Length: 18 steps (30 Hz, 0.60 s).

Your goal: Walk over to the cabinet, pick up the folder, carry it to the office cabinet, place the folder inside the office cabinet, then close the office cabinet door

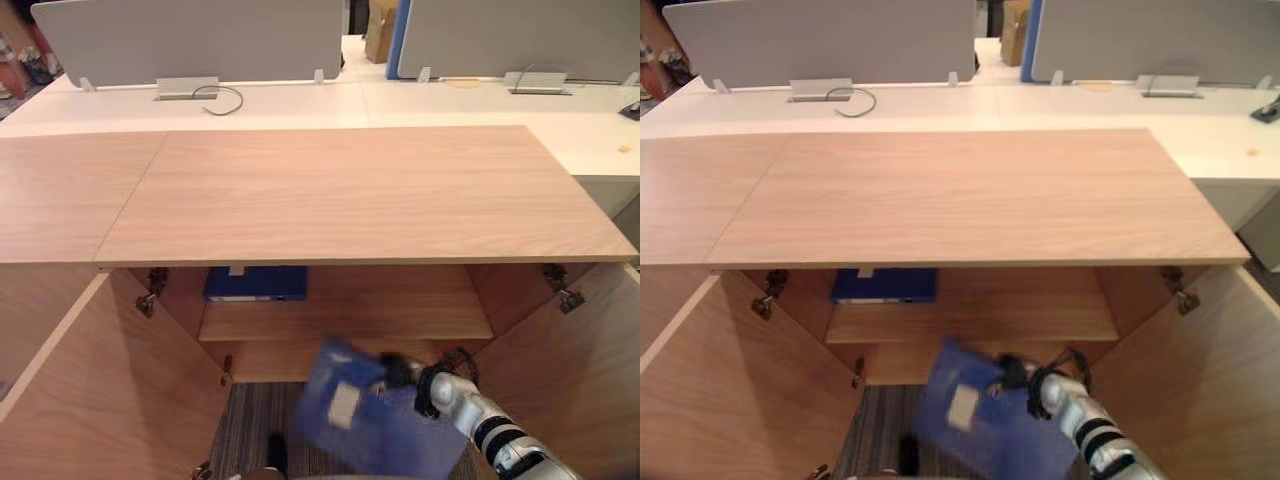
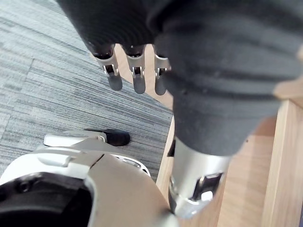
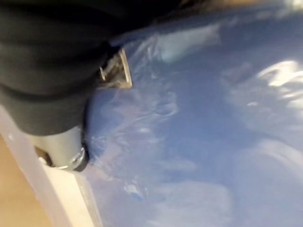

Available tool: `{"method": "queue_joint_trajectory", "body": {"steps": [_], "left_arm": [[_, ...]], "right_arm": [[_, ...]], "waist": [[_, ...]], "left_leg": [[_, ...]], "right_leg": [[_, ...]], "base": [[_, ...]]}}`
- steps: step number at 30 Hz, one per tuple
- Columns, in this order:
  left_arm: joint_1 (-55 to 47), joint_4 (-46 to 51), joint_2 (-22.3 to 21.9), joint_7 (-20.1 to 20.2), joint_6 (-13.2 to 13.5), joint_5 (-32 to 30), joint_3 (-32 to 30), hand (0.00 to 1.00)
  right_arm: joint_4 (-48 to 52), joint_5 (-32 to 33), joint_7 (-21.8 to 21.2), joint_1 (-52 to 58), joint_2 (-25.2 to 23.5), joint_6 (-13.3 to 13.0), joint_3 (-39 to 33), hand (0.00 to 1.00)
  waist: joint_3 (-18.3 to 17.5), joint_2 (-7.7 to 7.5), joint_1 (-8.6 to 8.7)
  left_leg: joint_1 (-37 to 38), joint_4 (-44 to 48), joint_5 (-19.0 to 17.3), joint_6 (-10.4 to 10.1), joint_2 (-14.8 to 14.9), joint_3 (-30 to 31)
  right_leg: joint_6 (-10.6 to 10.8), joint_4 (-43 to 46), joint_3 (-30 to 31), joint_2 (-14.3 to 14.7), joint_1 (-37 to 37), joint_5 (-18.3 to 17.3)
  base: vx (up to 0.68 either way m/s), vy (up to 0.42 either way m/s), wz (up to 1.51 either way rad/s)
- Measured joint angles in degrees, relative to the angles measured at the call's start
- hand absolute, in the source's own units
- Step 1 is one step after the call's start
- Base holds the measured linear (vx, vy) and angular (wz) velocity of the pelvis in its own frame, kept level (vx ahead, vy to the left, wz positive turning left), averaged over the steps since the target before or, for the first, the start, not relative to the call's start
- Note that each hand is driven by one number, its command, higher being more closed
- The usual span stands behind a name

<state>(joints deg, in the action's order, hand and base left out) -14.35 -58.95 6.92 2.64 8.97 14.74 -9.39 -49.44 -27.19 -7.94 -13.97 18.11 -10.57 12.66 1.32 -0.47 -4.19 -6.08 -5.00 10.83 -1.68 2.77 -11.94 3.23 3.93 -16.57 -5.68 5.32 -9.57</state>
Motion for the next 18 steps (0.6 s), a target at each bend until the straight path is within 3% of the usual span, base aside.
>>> {"method": "queue_joint_trajectory", "body": {"steps": [2, 5, 7, 9, 11, 13, 15, 18], "left_arm": [[-0.42, 0.31, -0.88, -0.16, 0.0, -0.04, -1.32, 0.0], [-0.65, 1.21, -1.07, -0.62, -0.03, -0.21, -1.38, 0.0], [-0.66, 2.18, -1.2, -1.06, -0.02, -0.21, -1.38, 0.0], [-0.6, 2.87, -1.71, -1.16, 0.01, -0.2, -1.46, 0.0], [-0.66, 4.09, -3.71, -1.19, 0.0, -0.16, -2.74, 0.0], [-0.81, 5.69, -5.06, -1.22, 0.04, 0.04, -3.32, 0.0], [-0.77, 7.91, -5.46, -1.41, 0.2, 0.42, -3.37, 0.0], [-0.53, 9.55, -5.88, -2.44, 0.53, 0.61, -3.37, 0.0]], "right_arm": [[-0.33, 13.47, 4.27, -0.6, -2.2, 2.15, -11.79, 1.0], [-2.77, 30.8, 9.63, -3.56, -3.04, 2.48, -20.79, 1.0], [-4.34, 37.93, 11.69, -4.45, -3.12, 2.49, -24.31, 1.0], [-4.29, 44.71, 12.51, -4.69, -3.67, 2.44, -26.2, 1.0], [-2.79, 52.63, 12.81, -4.99, -5.27, 2.32, -29.53, 1.0], [0.75, 60.99, 13.16, -5.03, -7.01, 1.73, -31.17, 1.0], [6.26, 70.51, 13.29, -6.08, -9.33, -0.17, -32.31, 1.0], [10.3, 81.6, 13.32, -11.7, -10.13, -3.17, -33.26, 1.0]], "waist": [[0.07, 0.06, -0.28], [0.98, 0.17, -0.29], [1.51, 0.3, -0.84], [2.53, 1.02, -1.38], [4.8, 3.27, -1.56], [6.7, 4.92, -1.6], [8.88, 5.11, -1.54], [11.23, 5.2, -1.6]], "left_leg": [[0.01, 0.32, -0.64, 0.43, -1.28, 0.44], [-0.37, 3.84, -3.2, 1.44, -2.65, 1.86], [-1.52, 8.55, -6.29, 1.42, -2.54, 2.48], [-3.16, 13.66, -9.12, 1.4, -2.15, 2.76], [-5.32, 20.39, -12.53, 1.73, -0.35, 3.09], [-7.86, 25.58, -14.51, 2.32, 0.77, 2.74], [-12.3, 32.48, -17.14, 3.42, 1.03, 1.46], [-18.33, 41.21, -21.81, 3.97, 1.43, -0.79]], "right_leg": [[0.48, -0.16, -0.68, -0.8, 0.63, -0.25], [0.81, -0.44, -2.3, -2.23, 2.77, -0.21], [1.02, -0.32, -3.05, -2.56, 4.16, -0.08], [1.05, 0.61, -3.49, -2.5, 4.7, -0.06], [1.28, 3.34, -4.23, -2.38, 4.72, -0.21], [2.99, 9.72, -6.02, -3.26, 2.28, -2.17], [3.34, 22.7, -6.51, -6.83, -4.53, -7.45], [3.35, 35.08, -5.79, -11.02, -12.72, -13.36]], "base": [[0.12, 0.002, 0.16], [0.11, 0.009, 0.24], [0.08, -0.003, 0.24], [0.04, 0.013, 0.08], [0.0, 0.039, 0.05], [-0.02, 0.052, 0.03], [-0.04, 0.086, 0.04], [-0.09, 0.075, -0.12]]}}
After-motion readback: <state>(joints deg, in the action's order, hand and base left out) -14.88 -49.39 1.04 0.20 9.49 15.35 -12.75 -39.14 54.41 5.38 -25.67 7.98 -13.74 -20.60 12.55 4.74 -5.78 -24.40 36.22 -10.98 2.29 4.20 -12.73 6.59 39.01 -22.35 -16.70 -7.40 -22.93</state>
